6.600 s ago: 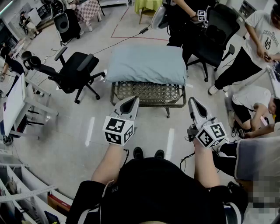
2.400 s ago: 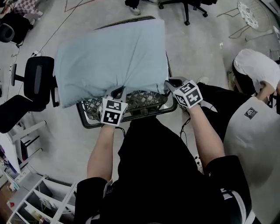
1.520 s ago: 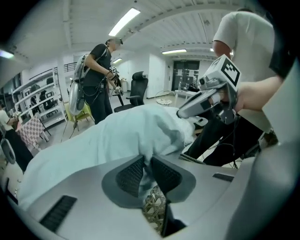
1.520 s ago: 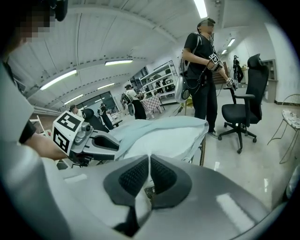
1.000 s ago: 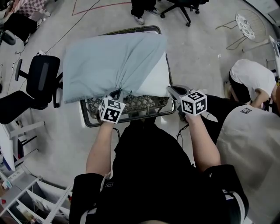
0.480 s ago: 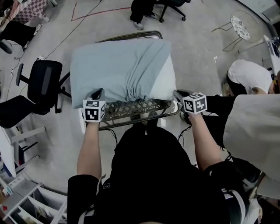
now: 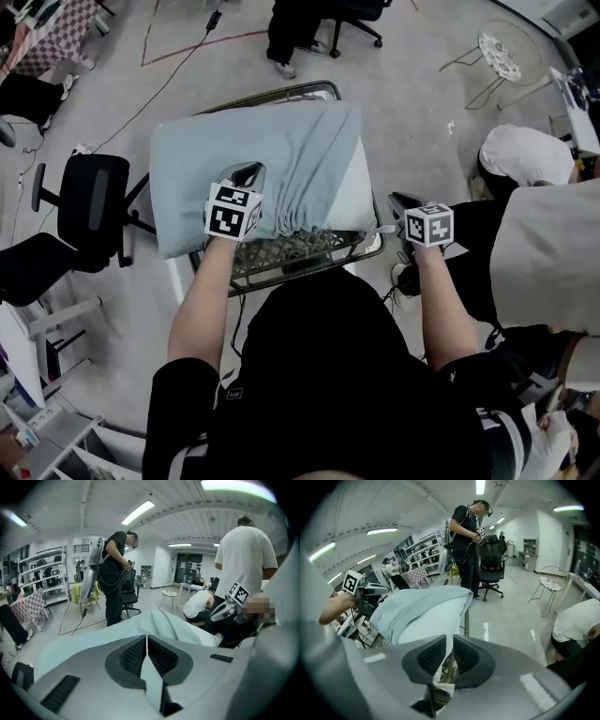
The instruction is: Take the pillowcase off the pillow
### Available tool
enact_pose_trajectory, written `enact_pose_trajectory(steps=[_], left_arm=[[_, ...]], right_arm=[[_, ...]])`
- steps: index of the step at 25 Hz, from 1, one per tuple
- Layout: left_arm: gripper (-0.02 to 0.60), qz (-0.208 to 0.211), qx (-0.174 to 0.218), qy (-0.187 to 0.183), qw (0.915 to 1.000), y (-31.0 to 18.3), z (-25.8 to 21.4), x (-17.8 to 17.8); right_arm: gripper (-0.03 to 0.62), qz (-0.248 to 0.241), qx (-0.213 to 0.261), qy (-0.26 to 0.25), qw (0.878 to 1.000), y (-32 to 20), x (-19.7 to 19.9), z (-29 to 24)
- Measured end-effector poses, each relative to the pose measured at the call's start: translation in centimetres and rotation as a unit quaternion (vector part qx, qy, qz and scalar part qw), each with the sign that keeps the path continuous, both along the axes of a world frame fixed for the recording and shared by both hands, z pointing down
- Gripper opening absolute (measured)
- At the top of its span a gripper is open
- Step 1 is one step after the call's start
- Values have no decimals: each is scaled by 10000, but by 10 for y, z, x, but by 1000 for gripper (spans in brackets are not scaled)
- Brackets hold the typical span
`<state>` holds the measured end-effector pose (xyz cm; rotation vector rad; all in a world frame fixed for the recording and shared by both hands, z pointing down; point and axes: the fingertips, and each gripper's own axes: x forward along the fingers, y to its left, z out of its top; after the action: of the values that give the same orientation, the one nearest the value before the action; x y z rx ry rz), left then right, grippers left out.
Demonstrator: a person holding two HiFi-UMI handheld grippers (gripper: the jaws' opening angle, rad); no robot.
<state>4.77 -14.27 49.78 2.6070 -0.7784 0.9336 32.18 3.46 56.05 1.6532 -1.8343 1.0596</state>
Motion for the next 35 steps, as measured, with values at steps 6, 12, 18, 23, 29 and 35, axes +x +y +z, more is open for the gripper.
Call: enact_pose_trajectory(steps=[6,12,18,23,29,35], left_arm=[[81,366,-123,-59,9992,-39,3,75],[106,574,-373,-404,9968,-86,38,149],[156,396,-520,-821,9945,-128,85,185],[178,300,-648,-1178,9905,-145,121,178],[15,550,-207,-1679,9840,-147,116,164],[6,458,59,-2112,9764,-163,103,121]], right_arm=[[114,33,82,-237,9997,-49,30,10],[189,-320,-41,-762,9966,-130,39,48],[318,-1139,-319,-1803,9765,-183,14,91],[301,-1648,-76,-3548,9203,-196,-36,98],[100,-1748,805,-3988,8966,-199,-29,64],[60,-2086,1010,-3589,9041,-189,-22,33]])
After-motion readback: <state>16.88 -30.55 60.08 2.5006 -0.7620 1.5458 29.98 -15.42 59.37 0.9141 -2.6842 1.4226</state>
